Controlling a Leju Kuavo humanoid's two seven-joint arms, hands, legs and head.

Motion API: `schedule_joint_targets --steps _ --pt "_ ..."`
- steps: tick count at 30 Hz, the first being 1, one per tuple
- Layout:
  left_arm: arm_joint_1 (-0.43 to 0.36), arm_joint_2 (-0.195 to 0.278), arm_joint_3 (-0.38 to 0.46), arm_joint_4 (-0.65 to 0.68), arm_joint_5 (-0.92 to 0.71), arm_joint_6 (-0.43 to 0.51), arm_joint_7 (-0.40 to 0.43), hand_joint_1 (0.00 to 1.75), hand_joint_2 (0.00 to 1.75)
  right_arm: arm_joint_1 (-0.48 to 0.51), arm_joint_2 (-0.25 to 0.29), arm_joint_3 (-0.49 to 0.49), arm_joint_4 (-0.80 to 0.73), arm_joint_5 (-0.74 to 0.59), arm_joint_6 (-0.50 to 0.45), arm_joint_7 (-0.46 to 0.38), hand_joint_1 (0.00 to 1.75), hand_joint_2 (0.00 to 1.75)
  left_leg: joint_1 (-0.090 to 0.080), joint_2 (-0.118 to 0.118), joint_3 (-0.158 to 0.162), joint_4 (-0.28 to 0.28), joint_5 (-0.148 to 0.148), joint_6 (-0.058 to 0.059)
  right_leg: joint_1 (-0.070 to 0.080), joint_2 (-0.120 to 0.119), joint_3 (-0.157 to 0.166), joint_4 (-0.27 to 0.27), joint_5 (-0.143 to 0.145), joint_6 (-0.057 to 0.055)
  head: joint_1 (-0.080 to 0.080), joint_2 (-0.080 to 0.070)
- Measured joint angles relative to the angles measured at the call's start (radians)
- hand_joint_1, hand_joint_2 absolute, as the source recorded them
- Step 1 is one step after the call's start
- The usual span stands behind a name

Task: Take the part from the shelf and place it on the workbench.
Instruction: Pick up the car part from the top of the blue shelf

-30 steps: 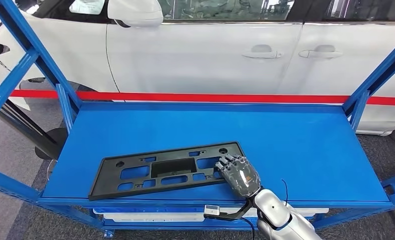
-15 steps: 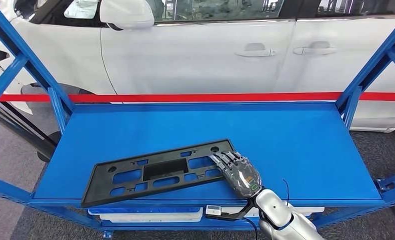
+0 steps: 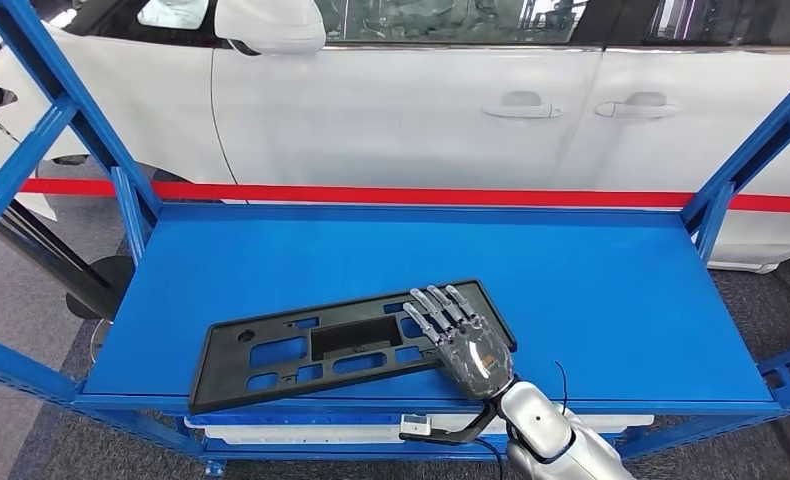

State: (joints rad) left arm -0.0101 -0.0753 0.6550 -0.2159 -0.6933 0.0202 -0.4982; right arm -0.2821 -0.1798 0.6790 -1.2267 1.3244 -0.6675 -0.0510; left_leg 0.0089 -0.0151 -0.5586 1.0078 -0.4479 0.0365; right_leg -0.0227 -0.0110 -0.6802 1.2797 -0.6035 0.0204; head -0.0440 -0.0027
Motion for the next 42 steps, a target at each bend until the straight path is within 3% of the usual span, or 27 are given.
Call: schedule_joint_targets --steps 1,2,4,5,7,10,12,14,15,16,17,20,22,25,26,28,30,31,32,33,35,36,37,40,42 --pt "0.001 0.000 0.002 0.000 -0.002 0.000 0.000 0.00 0.00 0.002 0.002 0.005 0.002 0.001 -0.002 -0.001 0.00 1.75 -0.001 0.000 0.000 0.000 0.000 0.000 0.000 0.000 -0.005 0.010 0.008 0.000 0.000 0.000" --pt "0.001 -0.001 0.004 0.000 -0.005 0.000 0.000 0.00 0.00 0.002 0.003 0.010 0.003 0.001 -0.002 -0.002 0.00 1.75 -0.001 0.000 0.002 0.001 -0.001 -0.001 0.000 0.000 0.008 -0.018 0.034 -0.002 0.000 0.000" --pt "0.000 -0.003 0.009 0.000 -0.011 -0.001 0.000 0.00 0.00 -0.002 0.003 0.023 0.006 0.002 -0.004 -0.005 0.00 1.75 -0.002 -0.001 0.006 0.002 -0.003 -0.005 0.002 -0.003 0.072 -0.147 0.101 -0.012 0.000 0.000" --pt "-0.001 -0.004 0.011 0.000 -0.014 -0.002 -0.001 0.00 0.00 -0.006 0.003 0.030 0.007 0.002 -0.005 -0.007 0.00 1.75 -0.004 0.000 0.006 0.003 -0.005 -0.009 0.005 -0.005 0.101 -0.206 0.121 -0.017 0.000 0.000" --pt "-0.003 -0.006 0.014 0.000 -0.019 -0.003 -0.002 0.00 0.00 -0.013 0.005 0.043 0.012 -0.002 -0.010 -0.012 0.00 1.75 -0.007 0.001 0.004 0.004 -0.007 -0.020 0.010 -0.007 0.124 -0.259 0.127 -0.023 0.000 0.000" --pt "-0.006 -0.007 0.016 0.000 -0.027 -0.005 -0.003 0.00 0.00 -0.026 0.007 0.065 0.025 -0.013 -0.017 -0.021 0.00 1.75 -0.006 0.003 0.004 0.010 -0.014 -0.039 0.007 -0.007 0.127 -0.272 0.133 -0.034 0.000 0.000" --pt "-0.009 -0.008 0.016 0.000 -0.030 -0.005 -0.003 0.00 0.00 -0.033 0.007 0.077 0.034 -0.016 -0.017 -0.023 0.00 1.75 -0.005 0.004 -0.023 0.077 -0.060 -0.050 0.001 -0.012 0.131 -0.280 0.138 -0.042 0.000 0.000" --pt "-0.009 -0.008 0.017 0.000 -0.032 -0.005 -0.003 0.00 0.00 -0.038 0.007 0.085 0.042 -0.020 -0.017 -0.025 0.00 1.75 -0.004 0.004 -0.082 0.203 -0.125 -0.058 0.002 -0.015 0.130 -0.280 0.138 -0.046 0.000 0.000" --pt "-0.008 -0.008 0.017 0.000 -0.035 -0.005 -0.003 0.00 0.00 -0.041 0.007 0.090 0.047 -0.022 -0.018 -0.025 0.00 1.75 -0.003 0.004 -0.107 0.256 -0.143 -0.061 0.003 -0.016 0.130 -0.280 0.138 -0.046 0.000 0.000" --pt "-0.007 -0.008 0.017 0.000 -0.037 -0.005 -0.003 0.00 0.00 -0.044 0.007 0.094 0.051 -0.023 -0.018 -0.027 0.00 1.75 -0.003 0.004 -0.116 0.275 -0.141 -0.062 0.003 -0.016 0.130 -0.280 0.138 -0.046 0.000 0.000" --pt "-0.005 -0.008 0.017 0.000 -0.038 -0.005 -0.003 0.00 0.00 -0.047 0.007 0.099 0.055 -0.024 -0.018 -0.028 0.00 1.75 -0.002 0.004 -0.107 0.257 -0.121 -0.062 0.002 -0.016 0.131 -0.280 0.138 -0.046 0.000 0.000" --pt "-0.007 -0.008 0.018 0.000 -0.039 -0.005 -0.003 0.00 0.00 -0.056 0.007 0.110 0.061 -0.026 -0.018 -0.031 0.00 1.75 -0.002 0.002 -0.011 0.062 -0.029 -0.057 0.003 -0.013 0.136 -0.277 0.136 -0.040 0.000 0.000" --pt "-0.007 -0.008 0.018 0.000 -0.039 -0.005 -0.003 0.00 0.00 -0.061 0.007 0.113 0.064 -0.026 -0.018 -0.031 0.00 1.75 -0.005 -0.001 0.016 -0.002 -0.011 -0.044 0.006 -0.010 0.136 -0.275 0.135 -0.030 0.000 0.000" --pt "-0.008 -0.009 0.018 0.000 -0.039 -0.005 -0.004 0.00 0.00 -0.063 0.007 0.115 0.070 -0.027 -0.018 -0.032 0.00 1.75 -0.004 0.000 0.016 -0.010 -0.004 -0.020 0.007 -0.009 0.135 -0.274 0.134 -0.013 0.000 0.000" --pt "-0.009 -0.009 0.018 0.000 -0.039 -0.005 -0.004 0.00 0.00 -0.063 0.008 0.115 0.072 -0.027 -0.018 -0.032 0.00 1.75 -0.002 0.000 0.016 -0.013 0.001 -0.013 0.007 -0.008 0.128 -0.258 0.122 -0.009 0.000 0.000" --pt "-0.012 -0.010 0.019 0.000 -0.039 -0.005 -0.004 0.00 0.00 -0.063 0.010 0.116 0.077 -0.028 -0.018 -0.033 0.00 1.75 0.000 -0.001 0.015 -0.017 0.008 -0.003 0.004 -0.004 0.089 -0.168 0.064 -0.006 0.000 0.000" --pt "-0.011 -0.010 0.020 0.000 -0.040 -0.005 -0.004 0.00 0.00 -0.063 0.013 0.118 0.084 -0.031 -0.018 -0.033 0.00 1.75 -0.001 -0.001 0.010 -0.016 0.010 0.001 0.001 -0.001 0.030 -0.036 0.002 -0.005 0.000 0.000" --pt "-0.011 -0.010 0.020 0.000 -0.041 -0.005 -0.004 0.00 0.00 -0.063 0.013 0.121 0.088 -0.033 -0.018 -0.033 0.00 1.75 -0.002 -0.001 0.009 -0.016 0.010 0.001 0.001 0.000 0.013 0.001 -0.005 -0.005 0.000 0.000" --pt "-0.010 -0.010 0.021 0.000 -0.042 -0.005 -0.003 0.00 0.00 -0.064 0.014 0.125 0.092 -0.035 -0.017 -0.034 0.00 1.75 -0.003 -0.002 0.010 -0.016 0.010 0.001 0.001 0.000 0.013 0.004 0.007 -0.006 0.000 0.000" --pt "-0.010 -0.010 0.022 0.000 -0.045 -0.005 -0.003 0.00 0.00 -0.067 0.014 0.131 0.097 -0.038 -0.017 -0.036 0.00 1.75 -0.003 -0.003 0.012 -0.016 0.010 0.000 0.001 -0.001 0.032 -0.033 0.036 -0.010 0.000 0.000" --pt "-0.011 -0.011 0.023 0.000 -0.052 -0.006 -0.001 0.00 0.00 -0.076 0.014 0.146 0.109 -0.050 -0.018 -0.042 0.00 1.75 -0.006 -0.003 0.016 -0.014 0.008 -0.004 0.005 -0.004 0.097 -0.167 0.103 -0.022 0.000 0.000" --pt "-0.012 -0.012 0.023 0.000 -0.056 -0.007 0.000 0.00 0.00 -0.083 0.016 0.155 0.117 -0.057 -0.019 -0.046 0.00 1.75 -0.009 -0.003 0.016 -0.013 0.006 -0.009 0.007 -0.007 0.124 -0.225 0.122 -0.028 0.000 0.000" --pt "-0.013 -0.013 0.023 0.000 -0.060 -0.008 0.000 0.00 0.00 -0.091 0.020 0.164 0.126 -0.066 -0.022 -0.050 0.00 1.75 -0.010 -0.002 0.014 -0.012 0.005 -0.014 0.010 -0.010 0.139 -0.260 0.129 -0.031 0.000 0.000" --pt "-0.015 -0.013 0.025 0.000 -0.070 -0.012 0.000 0.00 0.00 -0.107 0.039 0.188 0.156 -0.090 -0.033 -0.060 0.00 1.75 -0.008 0.001 0.012 -0.010 0.003 -0.034 0.011 -0.011 0.148 -0.284 0.130 -0.037 0.000 0.000" --pt "-0.017 -0.015 0.025 0.000 -0.078 -0.013 0.000 0.00 0.00 -0.118 0.049 0.203 0.171 -0.100 -0.034 -0.062 0.00 1.75 -0.006 0.003 -0.002 0.031 -0.029 -0.046 0.006 -0.013 0.151 -0.294 0.137 -0.046 0.000 0.000"
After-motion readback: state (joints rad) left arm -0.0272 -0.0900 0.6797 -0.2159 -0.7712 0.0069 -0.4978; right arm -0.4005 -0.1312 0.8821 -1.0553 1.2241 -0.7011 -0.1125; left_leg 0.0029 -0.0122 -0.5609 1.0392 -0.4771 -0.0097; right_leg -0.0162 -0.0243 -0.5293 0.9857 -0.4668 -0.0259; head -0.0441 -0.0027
